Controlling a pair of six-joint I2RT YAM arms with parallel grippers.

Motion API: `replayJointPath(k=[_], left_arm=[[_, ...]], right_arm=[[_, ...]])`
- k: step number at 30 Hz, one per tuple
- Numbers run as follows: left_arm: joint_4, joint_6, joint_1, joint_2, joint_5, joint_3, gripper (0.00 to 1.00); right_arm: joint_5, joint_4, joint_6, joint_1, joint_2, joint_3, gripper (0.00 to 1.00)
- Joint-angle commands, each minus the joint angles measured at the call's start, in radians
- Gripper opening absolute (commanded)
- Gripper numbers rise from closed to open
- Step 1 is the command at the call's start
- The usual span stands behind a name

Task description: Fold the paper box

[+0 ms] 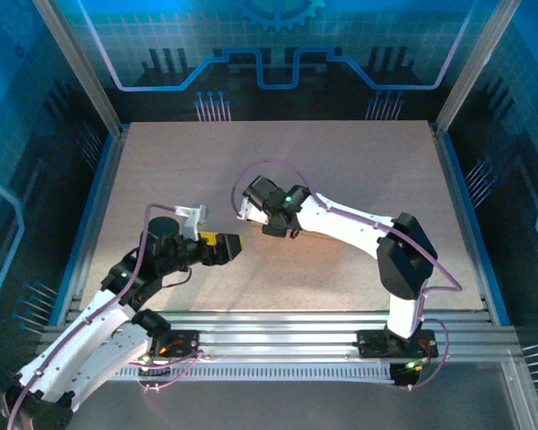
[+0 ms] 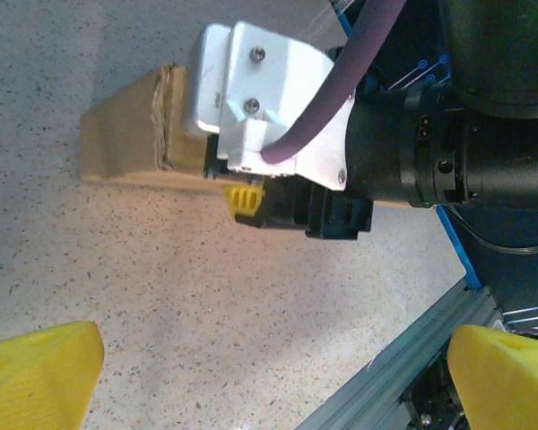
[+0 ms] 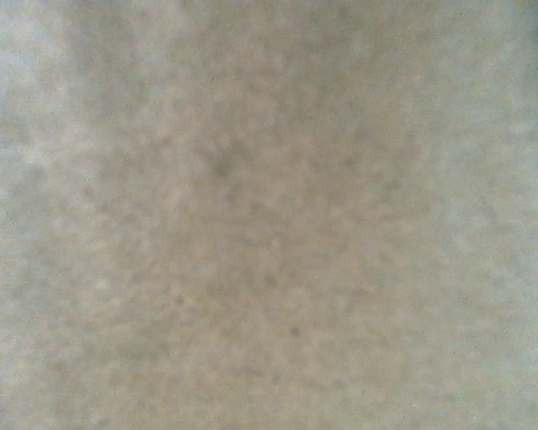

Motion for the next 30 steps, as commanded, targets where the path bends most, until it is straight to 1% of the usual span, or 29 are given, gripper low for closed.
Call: replayJointPath(k=[1, 4, 7, 10, 15, 19, 22, 27, 30], left_arm=[[-0.03, 0.025, 0.004, -0.008, -0.019, 0.032, 0.99], [-0.033, 0.02, 0.005, -0.016, -0.031, 0.034, 0.99], [-0.055, 0.018, 0.006, -0.037, -0.07, 0.041, 1.0], [-0.086, 0.017, 0.006, -0.071, -0.104, 0.047, 0.99], [-0.119, 0.025, 0.007, -0.137, -0.125, 0.05, 0.99], [-0.141, 0.021, 0.007, -0.16, -0.135, 0.047, 0.99], [-0.136, 0.013, 0.007, -0.162, -0.131, 0.04, 0.99], [-0.127, 0.012, 0.006, -0.151, -0.122, 0.04, 0.99], [-0.127, 0.014, 0.006, -0.144, -0.117, 0.042, 0.99]], right_arm=[[0.151, 0.166, -0.053, 0.027, 0.01, -0.033, 0.44], [0.204, 0.276, -0.097, 0.042, 0.027, -0.062, 0.44], [0.236, 0.381, -0.151, 0.057, 0.06, -0.079, 0.44], [0.265, 0.448, -0.188, 0.064, 0.097, -0.08, 0.45], [0.29, 0.495, -0.207, 0.065, 0.159, -0.063, 0.47], [0.297, 0.542, -0.226, 0.064, 0.193, -0.059, 0.48], [0.299, 0.575, -0.246, 0.062, 0.216, -0.058, 0.48], [0.296, 0.628, -0.27, 0.055, 0.233, -0.06, 0.51], [0.274, 0.596, -0.249, 0.05, 0.231, -0.046, 0.56]])
